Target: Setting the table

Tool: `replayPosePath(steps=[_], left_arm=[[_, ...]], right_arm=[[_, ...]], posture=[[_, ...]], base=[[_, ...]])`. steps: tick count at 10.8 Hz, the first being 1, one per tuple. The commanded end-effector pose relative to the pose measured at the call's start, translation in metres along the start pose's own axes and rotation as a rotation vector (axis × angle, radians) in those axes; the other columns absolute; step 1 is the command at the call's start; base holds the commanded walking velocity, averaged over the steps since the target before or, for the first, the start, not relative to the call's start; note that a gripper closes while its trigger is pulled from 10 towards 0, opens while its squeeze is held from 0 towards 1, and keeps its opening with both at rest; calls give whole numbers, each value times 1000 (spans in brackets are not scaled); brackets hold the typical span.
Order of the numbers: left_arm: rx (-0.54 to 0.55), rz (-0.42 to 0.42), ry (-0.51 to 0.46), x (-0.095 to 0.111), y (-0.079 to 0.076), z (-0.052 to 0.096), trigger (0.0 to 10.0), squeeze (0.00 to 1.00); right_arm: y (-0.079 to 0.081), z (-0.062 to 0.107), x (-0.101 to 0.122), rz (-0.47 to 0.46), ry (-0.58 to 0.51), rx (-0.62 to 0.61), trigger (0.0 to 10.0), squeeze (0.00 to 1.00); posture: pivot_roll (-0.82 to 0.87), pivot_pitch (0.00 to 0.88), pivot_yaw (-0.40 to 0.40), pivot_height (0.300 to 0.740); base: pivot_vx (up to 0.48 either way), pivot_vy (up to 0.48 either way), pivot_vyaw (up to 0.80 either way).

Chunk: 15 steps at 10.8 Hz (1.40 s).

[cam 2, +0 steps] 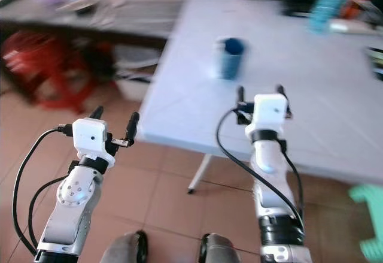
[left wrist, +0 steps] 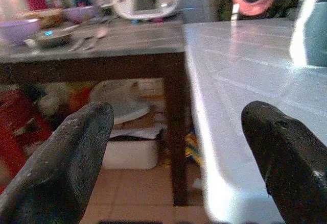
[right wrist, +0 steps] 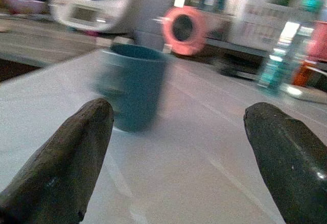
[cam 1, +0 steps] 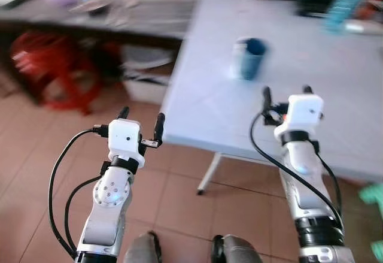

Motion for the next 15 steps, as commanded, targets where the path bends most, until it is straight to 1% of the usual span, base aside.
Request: replayPosePath(steps=[1,3,4,5,6,7,8,9,10,11,13,15], left_arm=[[3,-10,4,-1,2,1,10000,0],[-2,-12,20,-2,2,6,10000,0],[-6,-14,25,-1,2,10,10000,0],[-12,-18,38,-2,2,15,10000,0],[-18,-22,56,-1,3,23,10000,0],[-23,-29,72,-3,3,27,10000,0],[-35,-37,84,-1,3,32,10000,0],[-36,-36,87,-1,3,33,10000,0],[-30,-37,103,-1,5,37,10000,0],[-29,-41,110,1,8,39,10000,0],[-33,-50,118,2,10,41,10000,0],[-30,-40,128,2,11,41,10000,0]], right_arm=[[1,0,-3,-7,12,6,10000,0],[2,-3,1,-20,4,7,10000,0],[0,-7,4,-28,-1,1,10000,0],[-1,-11,5,-29,-2,0,10000,0],[-2,-18,11,-30,-10,-2,10000,0],[-2,-23,12,-37,-7,-5,10000,0],[5,-31,17,-54,-6,1,10000,0],[8,-36,19,-59,-7,8,10000,0],[14,-44,26,-70,-9,18,10000,0],[16,-52,33,-116,-5,9,10000,0],[19,-59,42,-122,-21,9,10000,0],[18,-63,49,-122,-31,-1,10000,0]], posture=[[-8,162,11,740],[0,200,18,740],[9,234,23,740],[13,246,26,740],[30,293,36,740],[39,312,36,740],[53,354,32,740],[55,363,32,740],[68,377,30,740],[84,383,34,740],[91,385,39,740],[86,386,44,740]], base=[[0,0,0],[0,0,0],[0,0,0],[0,0,0],[0,0,0],[0,0,0],[0,0,0],[0,0,0],[0,0,0],[0,0,0],[0,0,0],[0,0,0]])
Point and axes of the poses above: a point about 5 cm out from each wrist's last joint towards the gripper, its own z axis pointing back from the gripper into the wrist, its own x axis along the axis of the wrist's last joint, y = z × x, the point moved 6 cm from there along -z, pointing out of the wrist towards the gripper, and after that the axes turned 5 degrees about z, right-handed, at the moved point
